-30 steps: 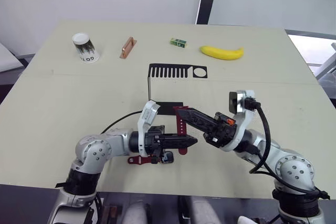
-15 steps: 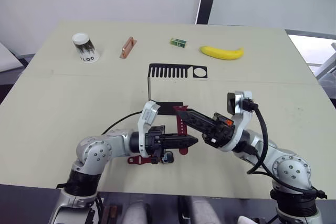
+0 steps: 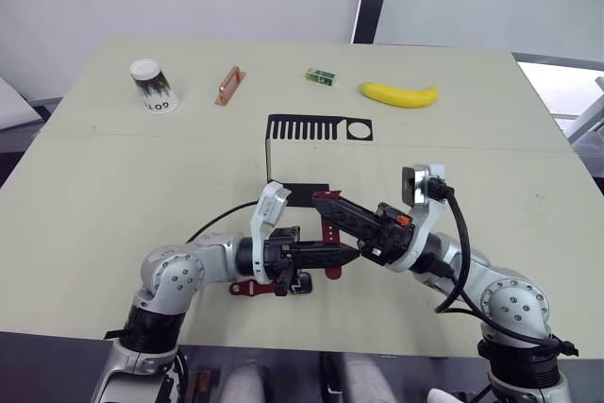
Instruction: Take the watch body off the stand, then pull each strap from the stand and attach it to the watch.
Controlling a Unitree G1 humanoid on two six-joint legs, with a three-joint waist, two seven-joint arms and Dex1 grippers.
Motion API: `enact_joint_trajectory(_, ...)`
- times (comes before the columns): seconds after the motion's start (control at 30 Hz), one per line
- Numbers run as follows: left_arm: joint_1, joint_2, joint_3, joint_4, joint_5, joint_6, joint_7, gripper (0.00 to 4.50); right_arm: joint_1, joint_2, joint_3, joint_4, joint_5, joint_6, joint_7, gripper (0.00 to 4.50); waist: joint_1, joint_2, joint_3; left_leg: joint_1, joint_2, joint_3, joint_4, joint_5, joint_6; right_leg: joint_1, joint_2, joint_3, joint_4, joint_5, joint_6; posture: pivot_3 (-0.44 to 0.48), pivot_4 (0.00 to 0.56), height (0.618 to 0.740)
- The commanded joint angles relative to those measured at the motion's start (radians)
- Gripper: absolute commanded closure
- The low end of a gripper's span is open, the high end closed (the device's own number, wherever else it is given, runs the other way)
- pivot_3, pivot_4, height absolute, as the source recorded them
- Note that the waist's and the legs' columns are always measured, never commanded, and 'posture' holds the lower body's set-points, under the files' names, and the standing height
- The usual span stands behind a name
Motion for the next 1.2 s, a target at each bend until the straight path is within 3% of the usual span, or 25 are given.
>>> enact_joint_trajectory(0.03,-0.011,-0.009,0.004,-0.04,-0.018,-0.004,0.003,4.5,-0.01,0.007,-0.007,-0.007,0.012,-0.006,0.013,3.11,0.0,0.0,0.0,0.0,0.0,0.0,0.0,0.0,0.0,0.0,0.0,0.0,0.0,0.0,0.0,0.0,0.15,0.739)
enact_joint_trajectory(0.93,-0.015,-0.022,0.015,-0.039,-0.025,0.004,0.018,4.5,0.021,0.012,-0.015,-0.005,0.009,-0.008,0.029,3.11,0.0,0.0,0.0,0.0,0.0,0.0,0.0,0.0,0.0,0.0,0.0,0.0,0.0,0.0,0.0,0.0,0.15,0.739)
enact_joint_trajectory(1.03,-0.013,-0.023,0.016,-0.041,-0.024,0.002,0.019,4.5,0.023,0.015,-0.016,-0.006,0.014,-0.006,0.031,3.87,0.0,0.0,0.0,0.0,0.0,0.0,0.0,0.0,0.0,0.0,0.0,0.0,0.0,0.0,0.0,0.0,0.15,0.739)
enact_joint_trajectory(1.07,-0.013,-0.023,0.016,-0.041,-0.024,0.0,0.02,4.5,0.024,0.015,-0.017,-0.007,0.015,-0.006,0.032,4.31,0.0,0.0,0.0,0.0,0.0,0.0,0.0,0.0,0.0,0.0,0.0,0.0,0.0,0.0,0.0,0.0,0.15,0.739)
enact_joint_trajectory(1.2,-0.01,-0.025,0.018,-0.042,-0.023,-0.003,0.022,4.5,0.026,0.019,-0.018,-0.009,0.018,-0.008,0.038,4.41,0.0,0.0,0.0,0.0,0.0,0.0,0.0,0.0,0.0,0.0,0.0,0.0,0.0,0.0,0.0,0.0,0.15,0.739)
